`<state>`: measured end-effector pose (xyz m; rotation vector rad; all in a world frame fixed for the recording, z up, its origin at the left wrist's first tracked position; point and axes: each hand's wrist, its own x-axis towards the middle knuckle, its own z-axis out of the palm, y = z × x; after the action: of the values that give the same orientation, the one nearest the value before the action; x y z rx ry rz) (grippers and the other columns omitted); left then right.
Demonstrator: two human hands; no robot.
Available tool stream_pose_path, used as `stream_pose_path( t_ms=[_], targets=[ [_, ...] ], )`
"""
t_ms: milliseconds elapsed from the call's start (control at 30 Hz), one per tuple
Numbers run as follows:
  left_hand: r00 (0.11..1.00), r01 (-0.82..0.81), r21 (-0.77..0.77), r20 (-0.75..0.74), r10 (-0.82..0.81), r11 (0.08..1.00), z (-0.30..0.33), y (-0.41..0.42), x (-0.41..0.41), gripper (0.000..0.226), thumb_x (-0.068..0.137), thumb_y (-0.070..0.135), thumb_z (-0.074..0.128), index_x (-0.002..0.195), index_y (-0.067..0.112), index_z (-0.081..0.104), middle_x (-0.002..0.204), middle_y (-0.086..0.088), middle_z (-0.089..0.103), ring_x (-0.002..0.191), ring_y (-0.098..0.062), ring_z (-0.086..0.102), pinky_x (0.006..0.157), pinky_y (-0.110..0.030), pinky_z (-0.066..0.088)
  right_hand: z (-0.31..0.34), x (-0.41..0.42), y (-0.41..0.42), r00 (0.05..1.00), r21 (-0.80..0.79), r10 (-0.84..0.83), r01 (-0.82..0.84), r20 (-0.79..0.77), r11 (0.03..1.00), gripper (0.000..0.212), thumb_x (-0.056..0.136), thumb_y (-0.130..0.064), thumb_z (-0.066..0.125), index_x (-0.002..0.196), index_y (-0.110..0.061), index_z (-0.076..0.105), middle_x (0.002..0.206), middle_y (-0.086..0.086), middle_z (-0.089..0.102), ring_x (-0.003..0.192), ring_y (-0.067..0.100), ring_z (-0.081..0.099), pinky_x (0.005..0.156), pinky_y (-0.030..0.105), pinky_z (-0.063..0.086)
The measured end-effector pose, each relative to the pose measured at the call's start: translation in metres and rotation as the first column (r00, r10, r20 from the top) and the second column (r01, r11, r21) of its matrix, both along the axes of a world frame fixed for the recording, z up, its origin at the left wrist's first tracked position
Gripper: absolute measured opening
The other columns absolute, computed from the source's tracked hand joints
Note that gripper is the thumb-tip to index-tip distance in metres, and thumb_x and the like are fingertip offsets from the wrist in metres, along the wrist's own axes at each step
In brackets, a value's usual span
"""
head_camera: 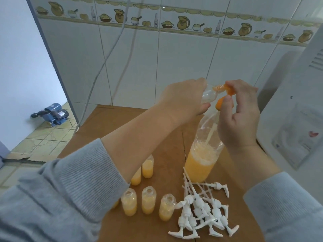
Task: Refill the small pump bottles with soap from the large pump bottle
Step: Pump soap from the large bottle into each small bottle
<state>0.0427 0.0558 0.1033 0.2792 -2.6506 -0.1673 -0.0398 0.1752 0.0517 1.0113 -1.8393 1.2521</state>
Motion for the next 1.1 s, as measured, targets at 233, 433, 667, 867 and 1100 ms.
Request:
stream_pose_path(
  t_ms=[233, 433, 667, 867, 1100],
  targets=[
    [1.000, 0.025, 0.027, -0.009, -0.025, 0.999, -0.005, 0.004, -0.002, 0.028, 0.091, 0.039, 0.053, 0.107, 0.017, 0.044, 0.088, 0.005, 0.048, 0.077, -0.019, 0.049, 0.068, -0.030, 0.041, -0.010, -0.003, -0.004, 0.999, -0.085, -0.035, 0.037, 0.025, 0.996, 0.035, 0.090, -0.016, 0.038, 0.115, -0.003, 0.058, 0.114, 0.009, 0.059, 0.114, 0.003, 0.044, 0.116, 0.042, 0.021],
    [0.999, 0.007, 0.025, 0.050, -0.009, 1.000, -0.004, 0.001, 0.000, 0.028, 0.091, 0.039, 0.054, 0.094, 0.022, 0.032, 0.088, 0.006, 0.046, 0.077, -0.018, 0.046, 0.065, -0.030, 0.034, -0.012, 0.000, -0.005, 0.999, -0.023, -0.019, 0.020, 0.031, 1.000, 0.035, 0.093, -0.020, 0.037, 0.116, -0.003, 0.058, 0.113, 0.010, 0.059, 0.112, 0.008, 0.046, 0.103, 0.056, 0.035],
    [1.000, 0.014, 0.018, -0.028, -0.013, 1.000, 0.003, 0.004, 0.002, 0.024, 0.090, 0.037, 0.054, 0.096, 0.022, 0.037, 0.087, 0.006, 0.047, 0.076, -0.018, 0.047, 0.065, -0.029, 0.033, -0.002, 0.002, -0.002, 0.999, -0.066, -0.039, 0.039, 0.003, 0.997, 0.037, 0.093, -0.022, 0.034, 0.114, -0.003, 0.058, 0.113, 0.009, 0.059, 0.111, -0.002, 0.041, 0.116, 0.040, 0.022],
    [1.000, 0.016, 0.023, 0.025, -0.016, 1.000, -0.007, 0.001, -0.001, 0.026, 0.090, 0.038, 0.054, 0.096, 0.022, 0.035, 0.088, 0.007, 0.044, 0.077, -0.017, 0.045, 0.065, -0.028, 0.032, -0.015, -0.001, -0.006, 0.993, -0.010, -0.109, 0.109, -0.052, 0.994, 0.036, 0.093, -0.018, 0.036, 0.115, 0.000, 0.057, 0.112, 0.015, 0.060, 0.113, 0.014, 0.048, 0.114, 0.048, 0.024],
    [0.999, 0.014, -0.008, -0.044, -0.014, 1.000, 0.003, 0.002, 0.001, 0.028, 0.089, 0.039, 0.055, 0.094, 0.023, 0.033, 0.088, 0.007, 0.047, 0.077, -0.016, 0.046, 0.065, -0.029, 0.033, -0.001, 0.000, 0.000, 0.994, -0.036, -0.077, 0.074, -0.074, 0.997, 0.039, 0.094, -0.021, 0.034, 0.114, 0.000, 0.059, 0.113, 0.014, 0.061, 0.113, 0.013, 0.047, 0.114, 0.046, 0.024]
  ],
)
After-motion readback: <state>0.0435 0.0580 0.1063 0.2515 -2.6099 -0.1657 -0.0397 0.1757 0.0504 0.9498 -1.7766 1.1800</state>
